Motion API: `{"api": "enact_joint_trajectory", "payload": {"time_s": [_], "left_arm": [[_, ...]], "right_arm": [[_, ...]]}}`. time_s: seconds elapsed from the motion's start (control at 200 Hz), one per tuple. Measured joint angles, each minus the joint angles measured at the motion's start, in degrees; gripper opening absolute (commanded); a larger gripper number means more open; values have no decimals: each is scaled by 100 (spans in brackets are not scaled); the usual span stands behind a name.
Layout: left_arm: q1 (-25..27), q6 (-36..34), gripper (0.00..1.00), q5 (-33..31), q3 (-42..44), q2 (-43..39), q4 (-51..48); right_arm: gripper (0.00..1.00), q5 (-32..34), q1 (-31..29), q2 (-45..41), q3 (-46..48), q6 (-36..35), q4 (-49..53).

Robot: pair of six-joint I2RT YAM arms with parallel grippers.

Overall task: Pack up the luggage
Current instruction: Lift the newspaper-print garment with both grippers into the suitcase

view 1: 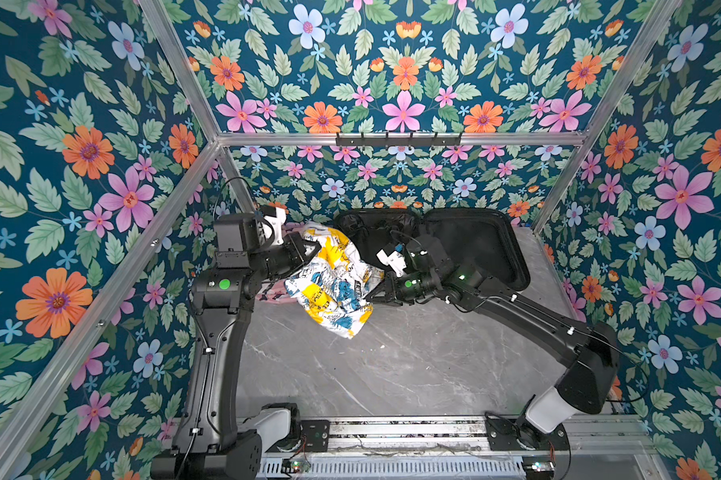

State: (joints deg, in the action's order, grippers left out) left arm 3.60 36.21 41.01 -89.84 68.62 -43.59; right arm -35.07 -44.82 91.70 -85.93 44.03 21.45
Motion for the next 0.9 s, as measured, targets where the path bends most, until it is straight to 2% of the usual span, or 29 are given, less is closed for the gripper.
{"api": "enact_joint_trajectory", "payload": {"time_s": [0.21,0.42,0.67,0.9], "left_arm": [[699,404,0,424,-319,1075,1204],[1412,688,0,625,-1226,2594,2157],[1401,859,0,612,-2006,3943,2404],[1108,986,0,557,-1801,4524,2691]], "right_arm": [[0,328,535,-308,153,-90,-9],[0,507,1233,-363,404,-122,-66],[0,411,1937,229,304,-243,-177],[0,214,2124,1281,-306,-385,-136]]}}
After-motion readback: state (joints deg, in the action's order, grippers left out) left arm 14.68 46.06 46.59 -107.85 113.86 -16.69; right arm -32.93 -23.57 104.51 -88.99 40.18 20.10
